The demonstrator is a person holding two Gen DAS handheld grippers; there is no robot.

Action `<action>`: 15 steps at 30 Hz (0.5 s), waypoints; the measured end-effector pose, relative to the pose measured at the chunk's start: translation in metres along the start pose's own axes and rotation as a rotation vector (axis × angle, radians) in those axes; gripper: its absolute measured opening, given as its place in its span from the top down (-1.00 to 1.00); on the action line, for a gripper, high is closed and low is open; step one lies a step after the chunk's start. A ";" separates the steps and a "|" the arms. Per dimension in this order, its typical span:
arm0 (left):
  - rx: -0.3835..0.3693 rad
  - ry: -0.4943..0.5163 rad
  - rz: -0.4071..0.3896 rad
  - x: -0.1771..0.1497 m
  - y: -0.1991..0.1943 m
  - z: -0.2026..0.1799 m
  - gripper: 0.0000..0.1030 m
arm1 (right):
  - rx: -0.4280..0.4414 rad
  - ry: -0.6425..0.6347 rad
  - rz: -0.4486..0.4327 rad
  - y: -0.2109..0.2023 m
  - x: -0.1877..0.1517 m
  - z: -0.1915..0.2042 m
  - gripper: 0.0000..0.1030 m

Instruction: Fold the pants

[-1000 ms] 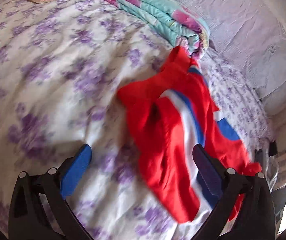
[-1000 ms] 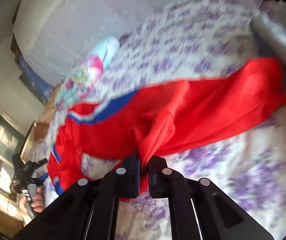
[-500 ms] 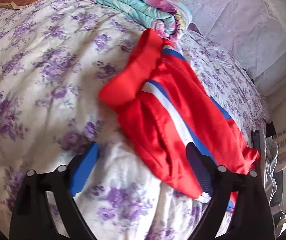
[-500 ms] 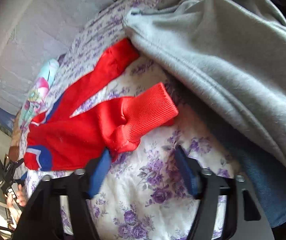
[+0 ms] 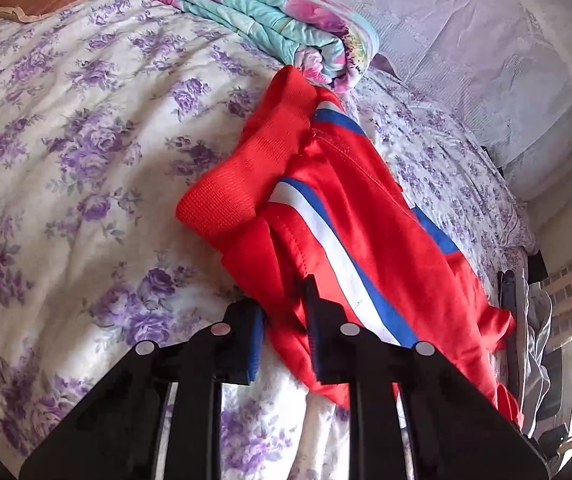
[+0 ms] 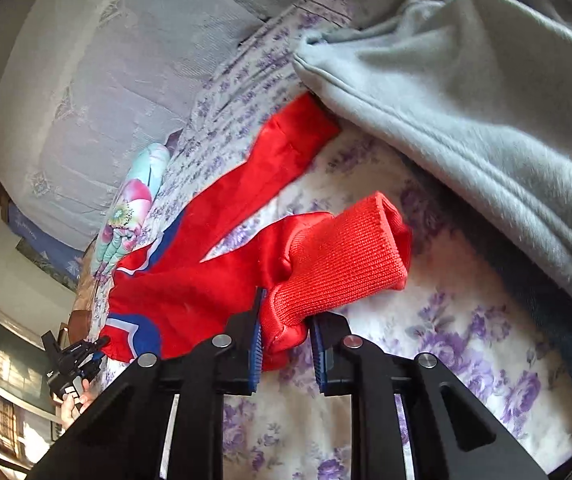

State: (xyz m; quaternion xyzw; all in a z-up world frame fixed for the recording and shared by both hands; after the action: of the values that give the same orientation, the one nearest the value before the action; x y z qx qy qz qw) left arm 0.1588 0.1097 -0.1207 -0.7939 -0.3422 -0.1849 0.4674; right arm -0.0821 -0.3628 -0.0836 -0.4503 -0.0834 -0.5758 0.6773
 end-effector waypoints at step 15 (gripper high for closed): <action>0.114 0.207 -0.152 0.037 -0.104 0.004 0.76 | 0.071 -0.186 0.048 -0.032 0.018 0.048 0.66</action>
State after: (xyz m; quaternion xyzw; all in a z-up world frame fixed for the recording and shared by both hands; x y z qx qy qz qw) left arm 0.1102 0.1616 -0.0357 -0.7146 -0.3612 -0.2810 0.5290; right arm -0.0845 -0.3394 -0.0274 -0.4794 -0.1556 -0.5119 0.6956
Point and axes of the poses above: each gripper's, at about its wrist camera, not at the fingertips, and y roughly the way its jaws point, z to its left, x to its top, the point moved 8 cm from there along y, roughly the way its jaws point, and after that the axes turned 12 degrees about -z, right-handed, at the moved point
